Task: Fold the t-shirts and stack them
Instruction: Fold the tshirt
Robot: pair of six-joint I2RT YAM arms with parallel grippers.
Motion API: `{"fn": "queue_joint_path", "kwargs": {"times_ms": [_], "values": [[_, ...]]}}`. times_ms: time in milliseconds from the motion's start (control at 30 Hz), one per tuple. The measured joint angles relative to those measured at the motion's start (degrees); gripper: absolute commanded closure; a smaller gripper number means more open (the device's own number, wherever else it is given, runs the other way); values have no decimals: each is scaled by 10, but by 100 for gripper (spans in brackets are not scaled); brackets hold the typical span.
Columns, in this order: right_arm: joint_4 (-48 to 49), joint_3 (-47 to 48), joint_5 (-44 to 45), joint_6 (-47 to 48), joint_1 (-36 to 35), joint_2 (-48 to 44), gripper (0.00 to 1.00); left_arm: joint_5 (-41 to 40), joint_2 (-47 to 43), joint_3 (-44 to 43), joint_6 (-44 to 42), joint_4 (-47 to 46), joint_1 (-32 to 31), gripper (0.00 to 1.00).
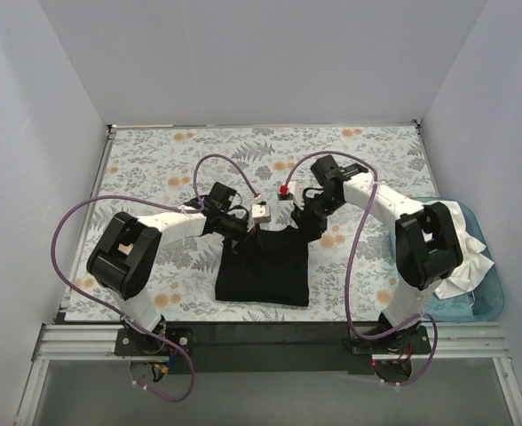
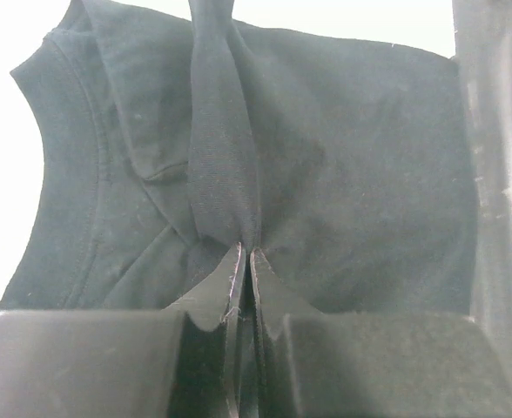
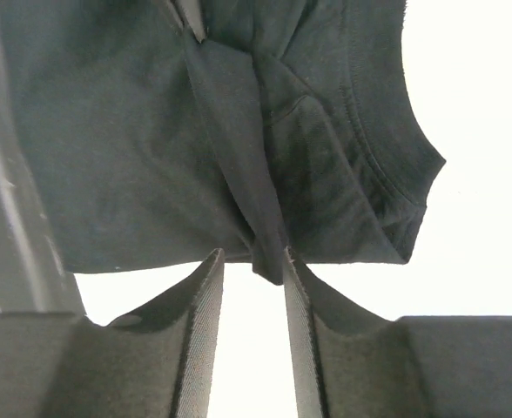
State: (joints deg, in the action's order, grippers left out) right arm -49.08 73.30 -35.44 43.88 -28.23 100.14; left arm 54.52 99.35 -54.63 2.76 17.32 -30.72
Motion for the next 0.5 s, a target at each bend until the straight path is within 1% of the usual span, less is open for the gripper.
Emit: {"fn": "queue_joint_path", "kwargs": {"times_ms": [133, 200, 300, 400, 500], "values": [[-5, 20, -37, -32, 28, 5, 58, -40, -42, 37, -8, -33, -15, 100], [-5, 54, -59, -50, 39, 22, 60, -61, -65, 54, -17, -56, -24, 100], [2, 122, -97, -78, 50, 69, 66, -97, -109, 94, -38, -94, -42, 100], [9, 169, -147, -106, 51, 122, 67, -132, -156, 132, -61, -123, -68, 100], [12, 190, -192, -126, 46, 167, 68, -155, -181, 145, -83, -139, -89, 100]]}}
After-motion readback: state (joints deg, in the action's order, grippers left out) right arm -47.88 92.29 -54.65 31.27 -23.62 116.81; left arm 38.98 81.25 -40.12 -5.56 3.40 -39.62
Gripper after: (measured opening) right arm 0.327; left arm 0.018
